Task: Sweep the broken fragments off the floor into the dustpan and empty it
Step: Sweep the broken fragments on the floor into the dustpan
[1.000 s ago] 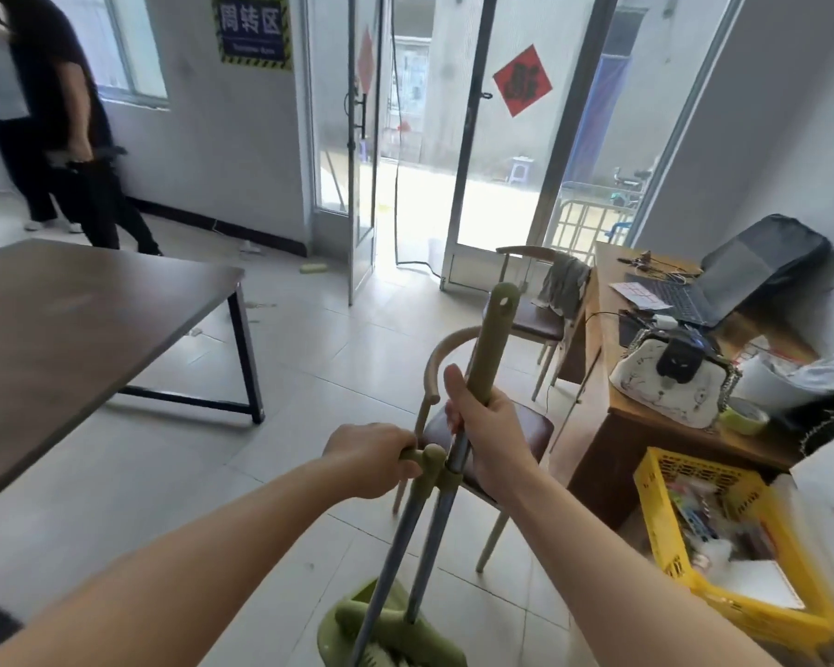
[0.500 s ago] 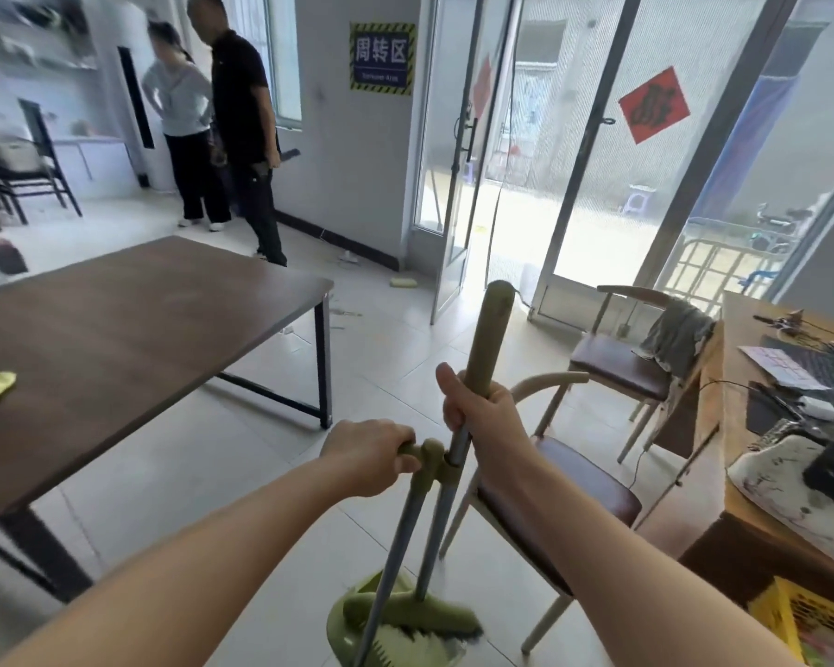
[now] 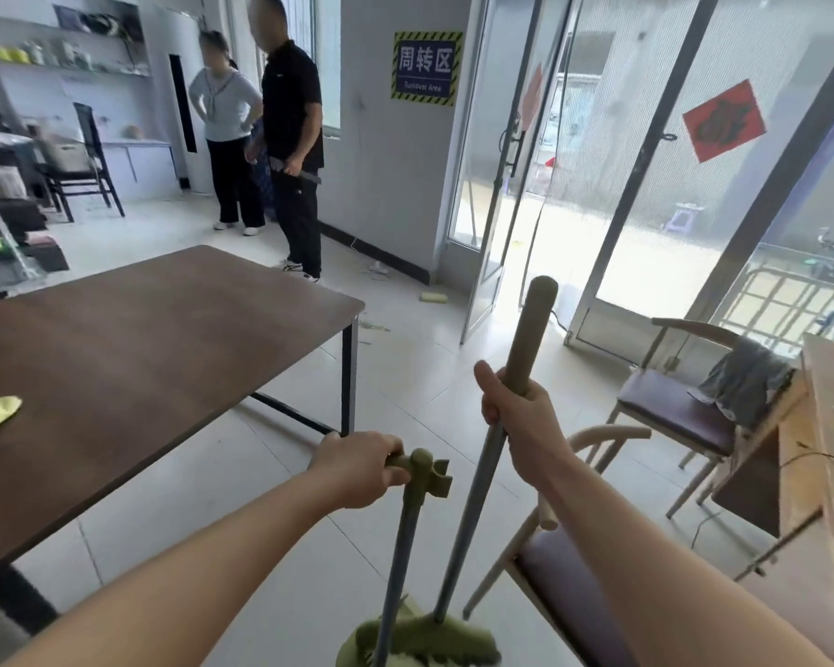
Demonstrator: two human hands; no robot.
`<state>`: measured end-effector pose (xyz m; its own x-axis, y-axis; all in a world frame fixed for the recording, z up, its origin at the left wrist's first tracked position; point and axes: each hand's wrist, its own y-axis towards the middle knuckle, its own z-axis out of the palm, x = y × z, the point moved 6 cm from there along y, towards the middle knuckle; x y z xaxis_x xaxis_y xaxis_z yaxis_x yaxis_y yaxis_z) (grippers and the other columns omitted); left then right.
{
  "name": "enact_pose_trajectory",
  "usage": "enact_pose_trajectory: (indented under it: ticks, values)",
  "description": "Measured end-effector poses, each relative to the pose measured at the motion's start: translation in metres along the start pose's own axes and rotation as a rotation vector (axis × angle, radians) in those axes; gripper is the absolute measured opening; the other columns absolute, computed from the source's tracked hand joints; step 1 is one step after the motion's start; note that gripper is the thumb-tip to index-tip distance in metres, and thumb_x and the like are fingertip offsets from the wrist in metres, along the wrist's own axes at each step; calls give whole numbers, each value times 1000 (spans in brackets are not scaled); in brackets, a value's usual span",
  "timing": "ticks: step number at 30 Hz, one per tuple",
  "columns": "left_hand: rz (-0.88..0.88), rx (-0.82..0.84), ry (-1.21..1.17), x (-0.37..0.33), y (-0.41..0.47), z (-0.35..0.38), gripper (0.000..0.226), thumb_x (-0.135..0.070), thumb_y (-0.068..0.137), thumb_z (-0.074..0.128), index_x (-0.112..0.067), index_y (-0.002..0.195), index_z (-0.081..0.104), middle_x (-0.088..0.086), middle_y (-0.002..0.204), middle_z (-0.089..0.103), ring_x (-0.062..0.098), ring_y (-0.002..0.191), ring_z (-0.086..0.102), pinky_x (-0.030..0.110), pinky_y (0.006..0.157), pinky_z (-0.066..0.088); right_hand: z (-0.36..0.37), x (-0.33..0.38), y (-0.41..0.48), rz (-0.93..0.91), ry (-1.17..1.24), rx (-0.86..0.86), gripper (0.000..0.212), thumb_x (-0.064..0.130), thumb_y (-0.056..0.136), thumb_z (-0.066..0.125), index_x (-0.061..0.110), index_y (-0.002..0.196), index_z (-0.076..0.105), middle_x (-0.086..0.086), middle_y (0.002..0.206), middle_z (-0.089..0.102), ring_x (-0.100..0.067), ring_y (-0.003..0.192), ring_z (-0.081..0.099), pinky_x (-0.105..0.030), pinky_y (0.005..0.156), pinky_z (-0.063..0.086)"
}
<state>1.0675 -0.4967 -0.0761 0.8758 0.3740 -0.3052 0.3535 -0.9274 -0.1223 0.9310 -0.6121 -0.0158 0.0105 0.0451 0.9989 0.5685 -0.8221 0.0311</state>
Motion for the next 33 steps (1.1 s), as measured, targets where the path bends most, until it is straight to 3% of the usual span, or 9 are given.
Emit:
enact_pose_trajectory:
  ticks: [5, 9, 13, 16, 20, 27, 30, 33]
  values:
    - [-56, 52, -36, 35, 40, -7, 14, -43, 95, 49, -29, 96, 50, -10, 92, 57, 16, 84, 52, 35, 77, 40, 3, 8, 61, -5, 26, -82, 16, 26, 90, 63, 17, 81, 53, 1, 73, 46, -16, 72, 44, -30, 76, 39]
    - [-71, 56, -28, 54, 69, -14, 15, -42, 95, 49, -27, 99, 50, -9, 96, 58, 15, 86, 54, 32, 70, 40, 4, 16, 101, -26, -17, -157, 16, 31, 89, 65, 20, 82, 56, 2, 75, 48, -15, 73, 46, -27, 74, 40]
    - [-100, 45, 1, 69, 97, -20, 18, -42, 95, 48, -25, 101, 52, -8, 96, 59, 18, 90, 58, 34, 73, 46, 4, 21, 131, -104, -399, -206, 23, 44, 82, 69, 21, 83, 64, -1, 90, 59, -13, 79, 57, -23, 66, 42]
    - [-135, 41, 26, 78, 118, -25, 19, -43, 95, 47, -25, 101, 51, -6, 97, 60, 20, 92, 60, 36, 77, 48, -2, 20, 152, -85, -587, -280, 35, 54, 76, 70, 20, 87, 68, 2, 80, 66, -10, 71, 61, -25, 60, 46]
    - [-183, 21, 36, 90, 149, -31, 20, -44, 96, 46, -24, 97, 49, -4, 103, 64, 19, 92, 61, 35, 76, 49, -12, 8, 189, -1, -487, -301, 37, 50, 73, 75, 15, 84, 66, -3, 63, 63, -22, 53, 65, -38, 67, 60]
    - [-259, 30, 21, 101, 216, -32, 21, -45, 96, 46, -24, 92, 46, -4, 94, 61, 18, 83, 59, 33, 70, 48, -38, -20, 272, 175, -238, -248, 30, 24, 77, 79, 4, 93, 63, -11, 73, 61, -22, 47, 62, -38, 66, 61]
    - [-299, 40, 5, 102, 246, -35, 23, -45, 96, 46, -23, 88, 44, -5, 89, 58, 17, 80, 56, 31, 66, 41, -48, -31, 310, 246, -167, -166, 15, 2, 83, 67, 1, 98, 61, -14, 80, 59, -25, 56, 64, -36, 63, 62]
    - [-329, 55, -22, 99, 276, -34, 24, -45, 95, 48, -22, 87, 45, -4, 89, 58, 18, 81, 57, 31, 66, 41, -56, -35, 340, 309, -49, -101, 23, -5, 89, 44, -3, 105, 59, -16, 85, 57, -30, 61, 68, -38, 68, 61]
